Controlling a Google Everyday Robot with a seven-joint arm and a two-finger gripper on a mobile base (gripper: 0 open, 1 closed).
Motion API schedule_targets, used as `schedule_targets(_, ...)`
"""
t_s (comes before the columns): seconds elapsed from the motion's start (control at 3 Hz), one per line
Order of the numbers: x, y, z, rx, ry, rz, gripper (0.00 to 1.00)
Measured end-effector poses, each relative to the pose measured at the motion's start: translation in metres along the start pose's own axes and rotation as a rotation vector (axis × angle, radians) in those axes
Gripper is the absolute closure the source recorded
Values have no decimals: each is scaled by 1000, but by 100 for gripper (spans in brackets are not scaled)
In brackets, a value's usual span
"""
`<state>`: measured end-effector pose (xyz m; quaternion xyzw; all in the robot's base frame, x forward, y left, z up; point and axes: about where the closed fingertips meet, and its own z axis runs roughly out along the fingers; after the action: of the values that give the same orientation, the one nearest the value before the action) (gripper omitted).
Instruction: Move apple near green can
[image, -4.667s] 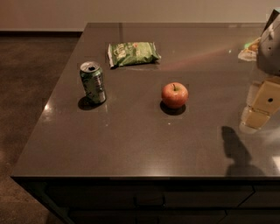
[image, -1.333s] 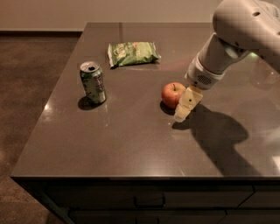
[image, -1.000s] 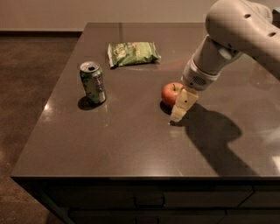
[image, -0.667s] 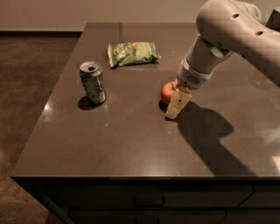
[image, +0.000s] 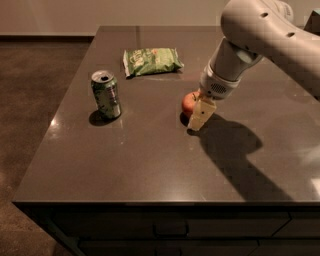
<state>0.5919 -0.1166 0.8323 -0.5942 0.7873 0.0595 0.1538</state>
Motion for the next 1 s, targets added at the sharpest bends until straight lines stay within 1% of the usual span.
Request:
schedule_targets(0.33, -10, -8, -13, -6, -28, -25, 100)
schedule_targets(0.67, -27, -25, -47, 39, -82, -49, 100)
schedule_targets(1.0, -27, -25, -47, 39, -82, -49, 100)
